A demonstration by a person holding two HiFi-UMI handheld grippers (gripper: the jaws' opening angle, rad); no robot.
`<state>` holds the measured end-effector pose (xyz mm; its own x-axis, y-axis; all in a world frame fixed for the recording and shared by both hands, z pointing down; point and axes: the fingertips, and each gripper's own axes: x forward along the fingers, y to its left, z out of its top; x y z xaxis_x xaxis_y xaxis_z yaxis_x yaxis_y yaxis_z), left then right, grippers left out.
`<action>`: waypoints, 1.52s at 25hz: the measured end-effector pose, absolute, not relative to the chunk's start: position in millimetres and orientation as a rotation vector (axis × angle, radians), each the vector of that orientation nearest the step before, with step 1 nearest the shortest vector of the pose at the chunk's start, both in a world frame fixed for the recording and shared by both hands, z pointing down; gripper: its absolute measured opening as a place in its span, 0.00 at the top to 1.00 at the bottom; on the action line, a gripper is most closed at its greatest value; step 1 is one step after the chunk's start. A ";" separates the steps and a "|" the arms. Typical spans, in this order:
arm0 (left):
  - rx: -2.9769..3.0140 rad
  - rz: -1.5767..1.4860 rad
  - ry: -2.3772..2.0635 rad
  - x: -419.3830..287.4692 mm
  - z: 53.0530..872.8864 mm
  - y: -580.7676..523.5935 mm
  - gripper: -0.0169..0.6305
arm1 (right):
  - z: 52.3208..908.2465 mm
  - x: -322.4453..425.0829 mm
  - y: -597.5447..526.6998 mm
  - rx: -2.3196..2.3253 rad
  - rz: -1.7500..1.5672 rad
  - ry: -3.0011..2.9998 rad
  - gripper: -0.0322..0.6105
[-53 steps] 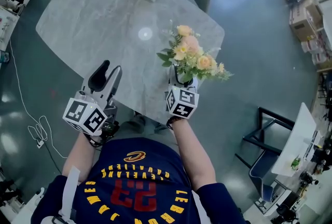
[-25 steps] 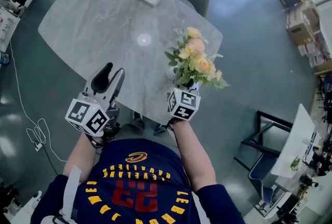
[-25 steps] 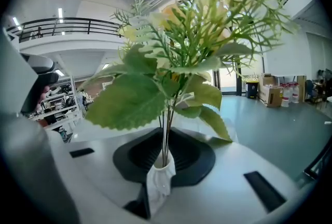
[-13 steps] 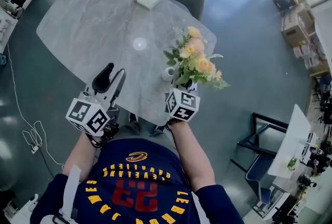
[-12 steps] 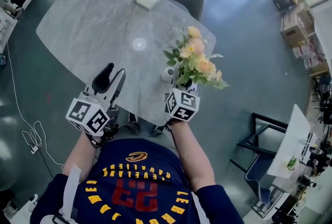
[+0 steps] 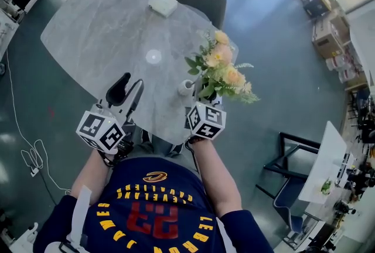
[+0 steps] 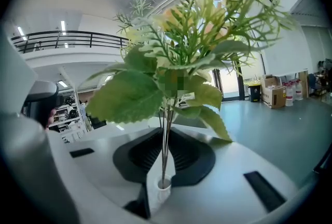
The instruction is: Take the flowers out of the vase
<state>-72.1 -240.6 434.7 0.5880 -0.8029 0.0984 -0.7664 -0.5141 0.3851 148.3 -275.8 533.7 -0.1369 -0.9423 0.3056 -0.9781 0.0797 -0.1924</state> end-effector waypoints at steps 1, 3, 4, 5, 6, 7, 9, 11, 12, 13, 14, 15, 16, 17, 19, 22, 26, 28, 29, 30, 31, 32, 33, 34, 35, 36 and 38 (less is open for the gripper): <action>2.435 -0.132 -1.263 -72.3 433.6 -240.3 0.69 | 531.5 147.9 -275.5 1.998 0.537 -2.235 0.87; 2.439 -0.141 -1.259 -72.6 432.6 -239.0 0.69 | 528.2 147.0 -274.0 2.006 0.541 -2.242 0.87; 2.440 -0.144 -1.256 -72.3 432.5 -238.1 0.69 | 526.3 147.3 -272.9 2.013 0.546 -2.245 0.87; 2.440 -0.147 -1.252 -72.1 432.3 -237.2 0.69 | 523.9 147.7 -271.5 2.021 0.553 -2.247 0.87; 2.441 -0.149 -1.247 -72.1 431.8 -236.4 0.69 | 521.0 148.0 -270.1 2.029 0.559 -2.250 0.87; 2.442 -0.152 -1.241 -71.7 430.7 -236.1 0.69 | 517.2 148.6 -269.3 2.037 0.561 -2.253 0.87; 2.445 -0.157 -1.232 -68.4 426.4 -237.8 0.69 | 507.5 152.4 -269.8 2.050 0.559 -2.259 0.87; 2.450 -0.159 -1.224 -63.1 422.6 -240.0 0.69 | 498.0 158.3 -270.9 2.057 0.555 -2.270 0.87; 2.453 -0.159 -1.220 -60.5 421.6 -240.4 0.69 | 493.8 161.3 -270.8 2.061 0.555 -2.279 0.87; 2.456 -0.157 -1.215 -58.2 421.2 -240.4 0.69 | 489.8 164.2 -270.0 2.066 0.560 -2.289 0.87; 2.459 -0.156 -1.211 -56.5 421.1 -240.2 0.69 | 485.8 167.2 -269.0 2.075 0.569 -2.300 0.87; 2.461 -0.155 -1.208 -55.3 421.0 -240.1 0.69 | 481.9 170.1 -267.9 2.087 0.586 -2.311 0.87; 2.463 -0.153 -1.206 -54.8 421.0 -240.0 0.69 | 478.3 172.7 -266.8 2.101 0.612 -2.322 0.87; 2.465 -0.151 -1.203 -54.7 421.2 -240.0 0.69 | 475.0 174.8 -265.7 2.115 0.643 -2.331 0.87; 2.468 -0.147 -1.196 -54.9 421.5 -240.6 0.69 | 468.5 177.7 -263.8 2.143 0.702 -2.346 0.87; 2.477 -0.142 -1.181 -54.5 420.7 -242.0 0.69 | 456.6 179.0 -261.6 2.174 0.730 -2.368 0.87; 2.491 -0.139 -1.162 -51.8 418.1 -241.5 0.69 | 441.9 182.0 -254.5 2.200 0.747 -2.397 0.87; 2.494 -0.138 -1.151 -51.5 417.1 -241.7 0.69 | 436.0 183.6 -251.0 2.211 0.755 -2.406 0.87; 2.496 -0.138 -1.144 -51.6 416.7 -242.0 0.69 | 433.5 184.2 -249.7 2.216 0.759 -2.411 0.87; 2.498 -0.138 -1.138 -51.2 416.7 -242.2 0.69 | 431.6 185.0 -248.5 2.220 0.762 -2.416 0.87; 2.499 -0.137 -1.131 -50.3 417.0 -242.1 0.69 | 430.3 186.2 -247.2 2.223 0.765 -2.422 0.87; 2.500 -0.138 -1.123 -48.5 417.5 -241.6 0.69 | 429.1 188.0 -245.5 2.226 0.765 -2.428 0.87; 2.503 -0.139 -1.115 -46.1 417.8 -241.1 0.69 | 427.7 190.1 -243.7 2.229 0.763 -2.436 0.87; 2.506 -0.141 -1.107 -43.1 417.6 -240.4 0.69 | 426.0 192.6 -241.8 2.232 0.761 -2.446 0.87; 2.510 -0.143 -1.100 -39.6 416.9 -239.7 0.69 | 423.7 195.8 -239.7 2.236 0.759 -2.456 0.87; 2.515 -0.143 -1.095 -35.2 415.7 -238.6 0.69 | 421.2 200.3 -237.0 2.242 0.760 -2.466 0.87; 2.527 -0.140 -1.089 -25.9 412.5 -236.2 0.69 | 415.4 212.9 -230.1 2.264 0.759 -2.479 0.87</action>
<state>-25.9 -236.2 412.5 0.6941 -0.7175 0.0593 -0.6793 -0.6254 0.3839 212.9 -230.1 415.4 -0.1092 -0.9915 0.0702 -0.8610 0.0590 -0.5051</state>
